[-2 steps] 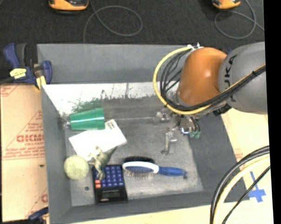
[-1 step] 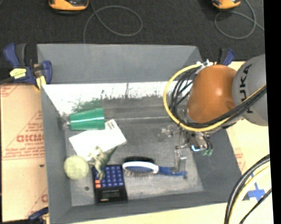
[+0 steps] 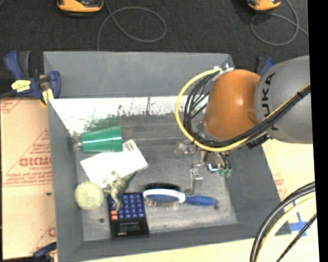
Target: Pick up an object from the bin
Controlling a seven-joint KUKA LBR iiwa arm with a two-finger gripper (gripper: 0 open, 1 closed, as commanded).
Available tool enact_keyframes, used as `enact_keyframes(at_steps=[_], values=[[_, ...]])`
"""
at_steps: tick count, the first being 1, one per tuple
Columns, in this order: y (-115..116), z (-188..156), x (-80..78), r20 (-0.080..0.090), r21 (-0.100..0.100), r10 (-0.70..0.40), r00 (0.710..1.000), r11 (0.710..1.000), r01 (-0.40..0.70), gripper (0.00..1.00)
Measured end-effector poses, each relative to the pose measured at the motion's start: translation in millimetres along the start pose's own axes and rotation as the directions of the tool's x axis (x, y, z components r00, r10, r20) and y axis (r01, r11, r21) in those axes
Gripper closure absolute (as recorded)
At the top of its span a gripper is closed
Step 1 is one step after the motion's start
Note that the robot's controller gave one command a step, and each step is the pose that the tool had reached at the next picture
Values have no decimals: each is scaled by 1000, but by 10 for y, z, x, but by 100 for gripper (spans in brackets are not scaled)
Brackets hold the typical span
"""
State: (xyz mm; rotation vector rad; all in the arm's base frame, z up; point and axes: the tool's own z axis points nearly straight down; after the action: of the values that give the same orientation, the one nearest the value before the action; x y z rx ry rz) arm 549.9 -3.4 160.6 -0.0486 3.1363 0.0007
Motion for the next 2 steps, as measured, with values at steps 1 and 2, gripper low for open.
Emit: enact_keyframes(at_steps=[1, 2], values=[[103, 874, 254, -4, 0, 91, 996, 996, -91, 0], [186, 904, 143, -2, 0, 144, 990, 990, -144, 100]])
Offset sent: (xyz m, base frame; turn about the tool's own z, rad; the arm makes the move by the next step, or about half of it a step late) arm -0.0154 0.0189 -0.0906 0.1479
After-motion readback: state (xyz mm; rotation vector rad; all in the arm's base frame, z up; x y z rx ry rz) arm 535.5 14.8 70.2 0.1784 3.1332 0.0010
